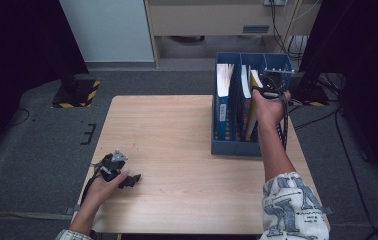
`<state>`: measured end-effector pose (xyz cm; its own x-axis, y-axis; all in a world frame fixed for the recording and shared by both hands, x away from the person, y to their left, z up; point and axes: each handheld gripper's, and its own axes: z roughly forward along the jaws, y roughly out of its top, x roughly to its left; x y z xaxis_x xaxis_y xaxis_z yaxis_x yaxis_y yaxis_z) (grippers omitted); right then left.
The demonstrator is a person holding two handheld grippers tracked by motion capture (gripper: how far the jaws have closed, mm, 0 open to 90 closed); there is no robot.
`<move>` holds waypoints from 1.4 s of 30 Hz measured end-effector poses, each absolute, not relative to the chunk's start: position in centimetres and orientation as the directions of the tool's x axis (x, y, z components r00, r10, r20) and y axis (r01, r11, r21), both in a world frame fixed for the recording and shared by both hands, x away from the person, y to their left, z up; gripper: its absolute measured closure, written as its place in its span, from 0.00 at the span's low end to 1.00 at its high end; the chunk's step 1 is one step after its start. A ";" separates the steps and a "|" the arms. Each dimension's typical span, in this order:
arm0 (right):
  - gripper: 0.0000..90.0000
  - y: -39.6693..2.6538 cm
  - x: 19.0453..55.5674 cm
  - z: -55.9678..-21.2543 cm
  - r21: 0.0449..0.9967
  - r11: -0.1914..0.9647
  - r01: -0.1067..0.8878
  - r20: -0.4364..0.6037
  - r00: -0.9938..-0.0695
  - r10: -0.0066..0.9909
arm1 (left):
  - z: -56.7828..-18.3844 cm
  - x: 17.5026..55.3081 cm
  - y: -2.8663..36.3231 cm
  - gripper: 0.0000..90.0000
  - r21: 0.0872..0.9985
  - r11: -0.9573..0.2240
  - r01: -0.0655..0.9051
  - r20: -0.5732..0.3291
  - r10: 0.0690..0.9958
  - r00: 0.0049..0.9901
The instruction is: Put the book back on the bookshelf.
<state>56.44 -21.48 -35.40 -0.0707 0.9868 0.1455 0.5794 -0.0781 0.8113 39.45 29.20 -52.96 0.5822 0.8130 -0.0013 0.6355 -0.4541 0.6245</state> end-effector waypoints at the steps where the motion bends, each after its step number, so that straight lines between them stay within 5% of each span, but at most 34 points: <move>1: 0.84 -21.5 56.5 -35.4 0.814 -0.086 0.575 0.151 -0.066 0.986 | -53.0 39.4 29.2 0.00 0.625 -0.454 0.635 -0.001 0.813 0.582; 42: 0.69 -21.2 55.6 -34.6 0.786 -0.102 0.609 0.251 -0.164 0.954 | -53.0 39.5 29.1 0.00 0.625 -0.454 0.635 -0.001 0.813 0.582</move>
<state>55.57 -21.25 -34.58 -0.1645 0.9539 0.2509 0.6092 -0.1018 0.7865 39.46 29.11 -52.96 0.5823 0.8130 -0.0008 0.6349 -0.4541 0.6251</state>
